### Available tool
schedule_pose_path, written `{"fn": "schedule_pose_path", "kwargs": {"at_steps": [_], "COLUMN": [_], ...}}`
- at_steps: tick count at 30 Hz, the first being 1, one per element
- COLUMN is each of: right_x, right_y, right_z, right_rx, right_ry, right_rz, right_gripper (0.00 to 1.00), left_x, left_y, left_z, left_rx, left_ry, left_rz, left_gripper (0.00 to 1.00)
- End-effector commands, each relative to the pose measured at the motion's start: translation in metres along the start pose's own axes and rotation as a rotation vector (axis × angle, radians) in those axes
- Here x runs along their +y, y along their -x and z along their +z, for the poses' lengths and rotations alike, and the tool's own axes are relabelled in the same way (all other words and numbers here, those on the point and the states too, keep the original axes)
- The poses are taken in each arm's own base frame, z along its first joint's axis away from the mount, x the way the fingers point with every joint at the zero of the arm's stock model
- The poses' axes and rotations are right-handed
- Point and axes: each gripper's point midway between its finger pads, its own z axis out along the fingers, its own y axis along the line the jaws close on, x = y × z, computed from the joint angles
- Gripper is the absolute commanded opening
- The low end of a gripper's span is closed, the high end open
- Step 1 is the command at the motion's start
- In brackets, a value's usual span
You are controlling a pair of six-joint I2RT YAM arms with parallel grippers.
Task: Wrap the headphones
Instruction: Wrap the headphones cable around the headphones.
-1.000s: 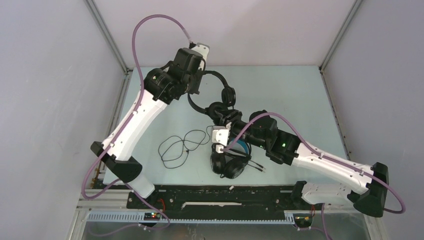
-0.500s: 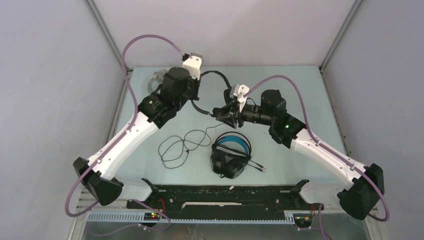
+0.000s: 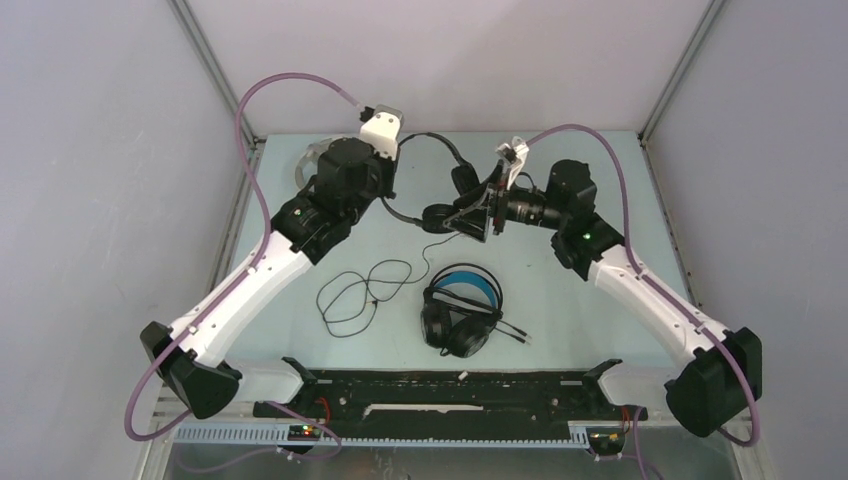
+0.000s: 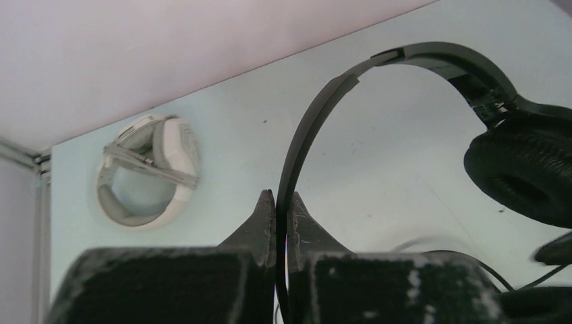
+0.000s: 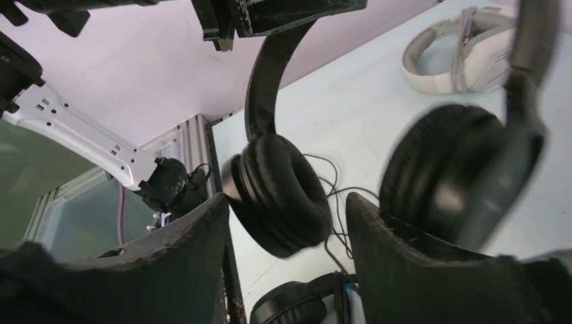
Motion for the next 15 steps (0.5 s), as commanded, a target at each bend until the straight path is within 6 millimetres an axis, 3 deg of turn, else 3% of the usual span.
{"fn": "schedule_pose_path", "kwargs": {"at_steps": [1, 7, 15], "right_x": [0.012, 0.031, 0.018], "right_y": [0.044, 0.062, 0.059], "right_z": [-0.023, -0.046, -0.058], "right_rx": [-0.110, -0.159, -0.171], "right_ry": [-0.046, -0.087, -0.183], "right_rz": [-0.094, -0.231, -0.290], "right_gripper": [0.70, 0.85, 0.88], "left_x": [0.025, 0.030, 0.044], "left_y": [0.041, 0.058, 0.089], "left_z": [-0.014, -0.020, -0.038], "left_rx": [-0.070, -0.072, -0.088], "left_ry": [0.100, 0.121, 0.143], "left_rz": [-0.011, -0.040, -0.120], "left_gripper": [0.00, 0.00, 0.00]}}
